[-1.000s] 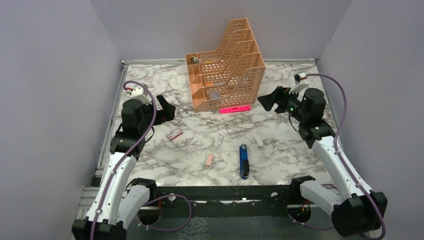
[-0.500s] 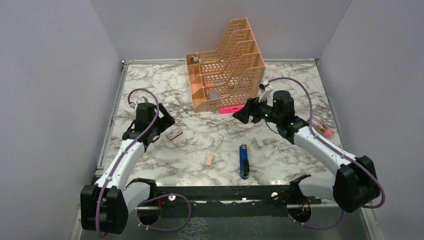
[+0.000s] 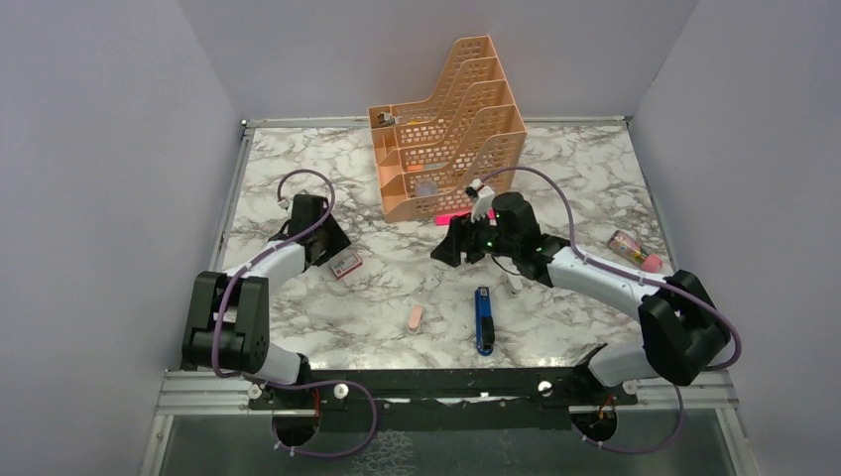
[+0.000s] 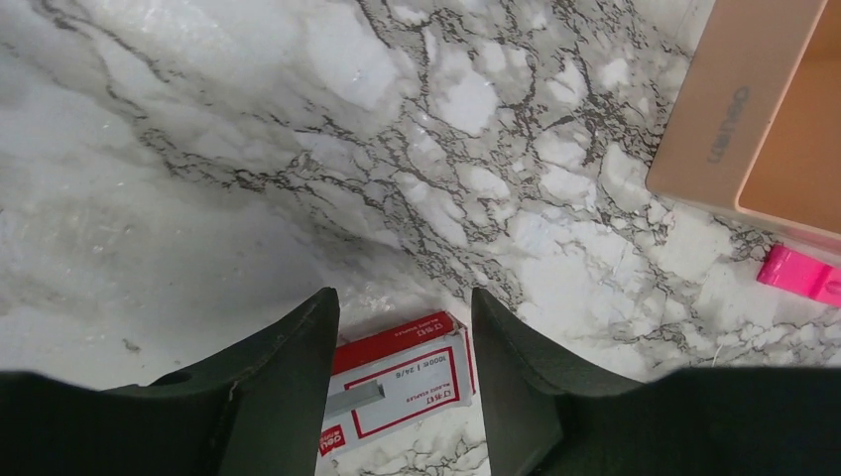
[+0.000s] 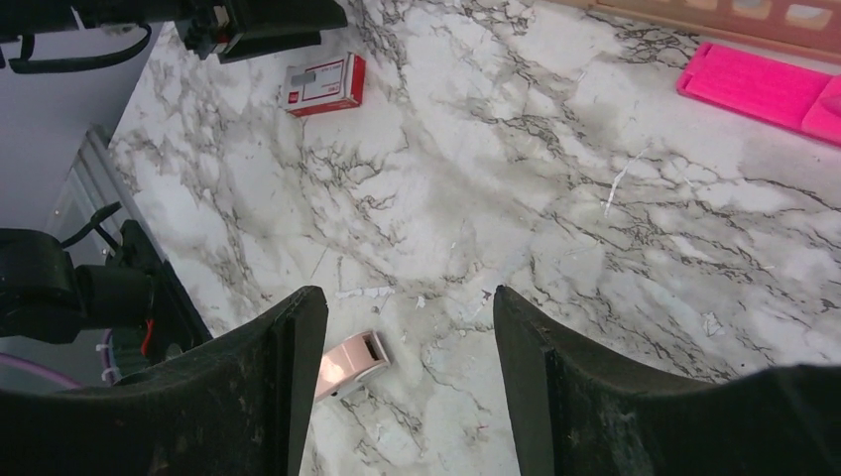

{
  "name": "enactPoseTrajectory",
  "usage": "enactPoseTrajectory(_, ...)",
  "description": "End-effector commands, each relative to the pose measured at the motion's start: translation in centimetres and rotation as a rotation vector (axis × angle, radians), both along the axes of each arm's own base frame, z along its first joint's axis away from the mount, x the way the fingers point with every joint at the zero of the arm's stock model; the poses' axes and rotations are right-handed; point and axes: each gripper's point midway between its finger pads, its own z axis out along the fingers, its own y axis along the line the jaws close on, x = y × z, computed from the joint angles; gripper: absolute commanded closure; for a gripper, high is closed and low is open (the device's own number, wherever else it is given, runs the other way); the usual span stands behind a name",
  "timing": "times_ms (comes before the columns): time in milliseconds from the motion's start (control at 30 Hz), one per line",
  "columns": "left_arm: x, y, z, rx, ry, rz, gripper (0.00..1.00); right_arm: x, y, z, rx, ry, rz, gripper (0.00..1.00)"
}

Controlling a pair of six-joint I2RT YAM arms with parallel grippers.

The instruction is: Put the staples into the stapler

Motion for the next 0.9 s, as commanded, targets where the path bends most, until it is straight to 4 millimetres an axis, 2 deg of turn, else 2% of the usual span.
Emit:
enactPoseTrajectory(0,1.4,-1.9,0.4,-0.059,-0.026,-0.099,0.50,0.8,1.1,1.0,0.014,-0.040,-0.009,0.33)
enactPoseTrajectory(133,0.3,-3.7,-0.4,-0.108,0.007,-0.182,0.64,1.2,1.3,0.9,-0.013,-0.059,-0.009,0.34)
enactPoseTrajectory(267,-1.0,-5.6,-0.4,-0.151,0.019,-0.272,0.72,1.8,2.0,0.5,-0.038,-0.080,-0.001,0.35)
enactPoseTrajectory(367,-1.7,-6.5,0.2,-0.186,0.013,-0.320,0.75,2.0,3.3,0.4,-0.048,-0.114,0.027,0.36)
enactPoseTrajectory(467,-1.6,-6.9,1.8,-0.199,-0.032,-0.355,0.78,1.7,5.4,0.0,-0.084,-0.174,0.082,0.36)
enactPoseTrajectory(567,-1.2,-5.3,3.0,-0.132,-0.050,-0.276,0.69,1.6,7.3,-0.5,-0.119,-0.238,0.130,0.35)
enactPoseTrajectory(667,-0.5,-1.3,4.8,0.014,-0.101,-0.081,0.53,1.5,9.3,-0.5,-0.124,-0.337,0.194,0.29)
enactPoseTrajectory(733,-0.6,0.8,6.3,0.072,-0.146,0.024,0.46,1.2,10.6,-0.7,-0.124,-0.387,0.247,0.23)
enactPoseTrajectory(867,-1.9,3.7,8.7,0.131,-0.226,0.176,0.40,0.5,13.8,-2.5,-0.165,-0.464,0.404,0.19)
